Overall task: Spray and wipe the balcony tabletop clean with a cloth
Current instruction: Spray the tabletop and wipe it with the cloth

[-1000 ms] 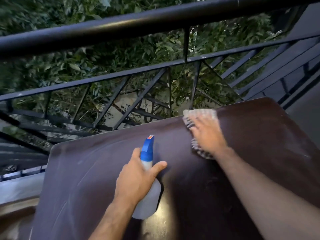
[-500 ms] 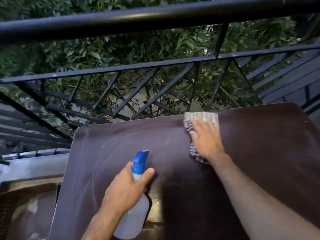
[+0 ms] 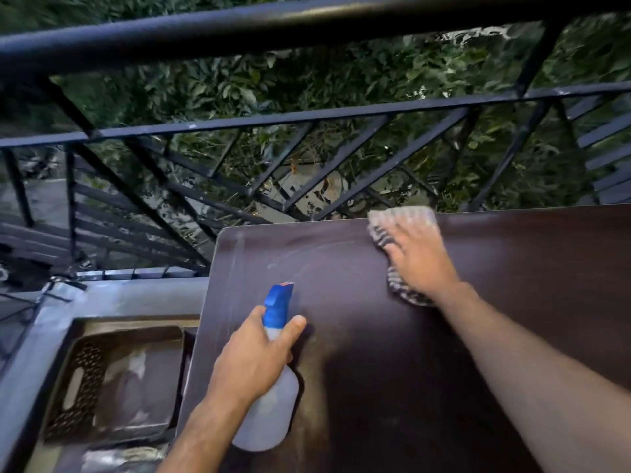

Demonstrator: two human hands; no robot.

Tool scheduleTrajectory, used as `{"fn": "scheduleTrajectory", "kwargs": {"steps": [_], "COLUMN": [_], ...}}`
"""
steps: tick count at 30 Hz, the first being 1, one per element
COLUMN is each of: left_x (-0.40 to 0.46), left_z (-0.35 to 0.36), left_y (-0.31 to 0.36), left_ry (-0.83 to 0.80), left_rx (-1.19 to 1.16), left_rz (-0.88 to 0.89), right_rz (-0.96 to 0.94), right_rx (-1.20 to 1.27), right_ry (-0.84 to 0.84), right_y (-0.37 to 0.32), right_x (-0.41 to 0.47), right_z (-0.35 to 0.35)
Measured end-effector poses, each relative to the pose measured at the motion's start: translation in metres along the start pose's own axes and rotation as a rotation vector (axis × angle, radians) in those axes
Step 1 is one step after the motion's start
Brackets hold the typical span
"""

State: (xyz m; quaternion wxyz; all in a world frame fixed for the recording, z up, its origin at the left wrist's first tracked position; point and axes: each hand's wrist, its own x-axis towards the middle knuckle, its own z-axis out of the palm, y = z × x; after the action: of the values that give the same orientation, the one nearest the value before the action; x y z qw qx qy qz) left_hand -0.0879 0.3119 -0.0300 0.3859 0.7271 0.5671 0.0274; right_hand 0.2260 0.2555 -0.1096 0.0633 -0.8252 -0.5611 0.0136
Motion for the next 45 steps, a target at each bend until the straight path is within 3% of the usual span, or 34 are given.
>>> {"fn": "scheduleTrajectory", "kwargs": {"steps": [3, 7, 11, 16, 19, 23, 25, 31, 37, 40, 45], "left_x": [0.001, 0.001, -0.003, -0.002, -0.002, -0.004, -0.003, 0.004, 0.024, 0.026, 0.019], "left_z": [-0.011, -0.020, -0.021, -0.024, -0.025, -0.025, -0.025, -0.045, -0.068, -0.069, -0.065], "left_y": [-0.013, -0.024, -0.030, -0.037, -0.039, -0.043, -0.044, -0.064, -0.080, -0.082, -0.084], "left_ry": [0.019, 0.061, 0.103, 0.118, 0.124, 0.144, 0.149, 0.151, 0.131, 0.119, 0.163], "left_rx": [0.005, -0.017, -0.050, -0.114, -0.133, -0.140, -0.171, -0.245, -0.213, -0.218, -0.201], "left_rz": [-0.034, -0.063, -0.067, -0.058, -0.047, -0.048, -0.062, -0.105, -0.124, -0.109, -0.065], "right_rz": [0.211, 0.208, -0.317, -0.646, -0.563, -0.145, -0.068, -0.249, -0.184, -0.163, -0.257], "right_rx": [0.082, 0.140, 0.101, 0.290, 0.154, 0.133, 0.150, 0.278, 0.260, 0.255, 0.191], "right_ry": [-0.012, -0.016, -0.034, -0.062, -0.071, -0.149, -0.130, -0.153, -0.145, -0.126, -0.125], "right_y": [0.007, -0.030, -0.102, -0.166, -0.175, -0.172, -0.175, -0.180, -0.186, -0.196, -0.230], "right_x": [0.010, -0.013, -0.061, -0.067, 0.000, 0.065, 0.069, -0.020, -0.112, -0.090, 0.032], "right_z": [0.013, 0.013, 0.011, 0.014, 0.015, 0.024, 0.028, 0.026, 0.021, 0.024, 0.042]}}
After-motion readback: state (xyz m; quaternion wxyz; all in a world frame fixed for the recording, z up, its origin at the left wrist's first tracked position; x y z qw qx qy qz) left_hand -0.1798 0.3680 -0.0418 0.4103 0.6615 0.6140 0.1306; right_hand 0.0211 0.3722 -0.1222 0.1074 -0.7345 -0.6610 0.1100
